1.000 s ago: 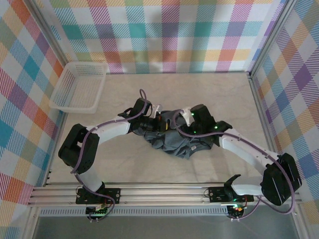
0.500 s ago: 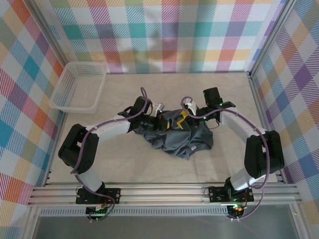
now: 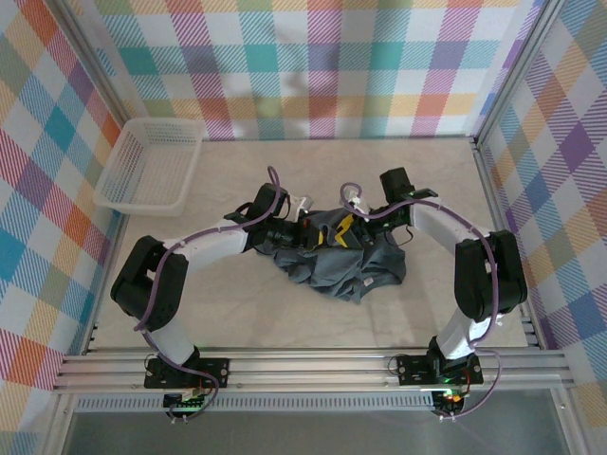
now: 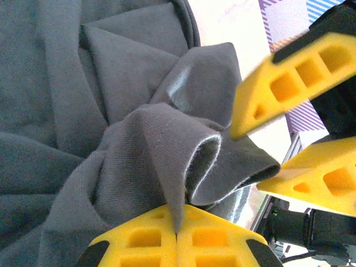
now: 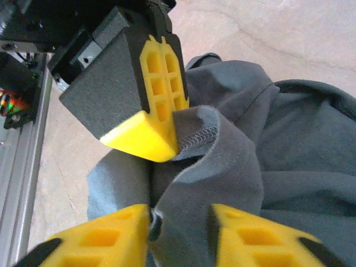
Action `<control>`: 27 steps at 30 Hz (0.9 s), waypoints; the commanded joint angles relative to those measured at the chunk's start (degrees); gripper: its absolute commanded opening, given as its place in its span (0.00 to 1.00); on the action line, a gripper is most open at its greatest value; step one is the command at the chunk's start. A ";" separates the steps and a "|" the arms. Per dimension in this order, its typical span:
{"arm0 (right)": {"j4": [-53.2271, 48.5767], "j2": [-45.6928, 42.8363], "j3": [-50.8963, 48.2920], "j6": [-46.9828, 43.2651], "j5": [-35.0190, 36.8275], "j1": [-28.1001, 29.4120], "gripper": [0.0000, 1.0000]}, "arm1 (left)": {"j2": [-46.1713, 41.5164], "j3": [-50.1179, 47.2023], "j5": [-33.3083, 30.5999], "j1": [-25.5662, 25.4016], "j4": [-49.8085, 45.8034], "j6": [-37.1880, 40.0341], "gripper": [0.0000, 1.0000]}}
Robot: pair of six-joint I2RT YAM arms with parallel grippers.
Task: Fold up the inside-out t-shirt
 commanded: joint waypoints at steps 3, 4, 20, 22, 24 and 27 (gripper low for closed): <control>0.13 -0.08 0.10 -2.75 -0.14 0.26 0.40 | -1.17 0.33 0.79 0.06 2.30 -0.84 0.00; -0.57 0.13 0.10 -3.07 -0.55 0.24 0.38 | -1.06 0.46 0.77 0.06 2.18 -0.76 0.00; 0.57 -3.64 0.31 0.18 -3.76 0.05 0.00 | -2.94 -1.85 0.01 1.10 6.54 -4.57 0.20; 9.84 -10.27 -3.71 7.60 -1.77 -0.40 0.00 | -7.79 -5.30 -2.87 2.87 9.80 -6.30 0.42; 19.15 -18.09 -9.07 15.03 4.48 -0.47 0.00 | -13.49 -7.29 -7.29 5.44 6.83 -5.65 0.54; 26.43 -28.63 -14.37 24.22 14.19 -0.70 0.00 | -19.39 -6.94 -15.96 9.09 -5.15 -4.48 0.67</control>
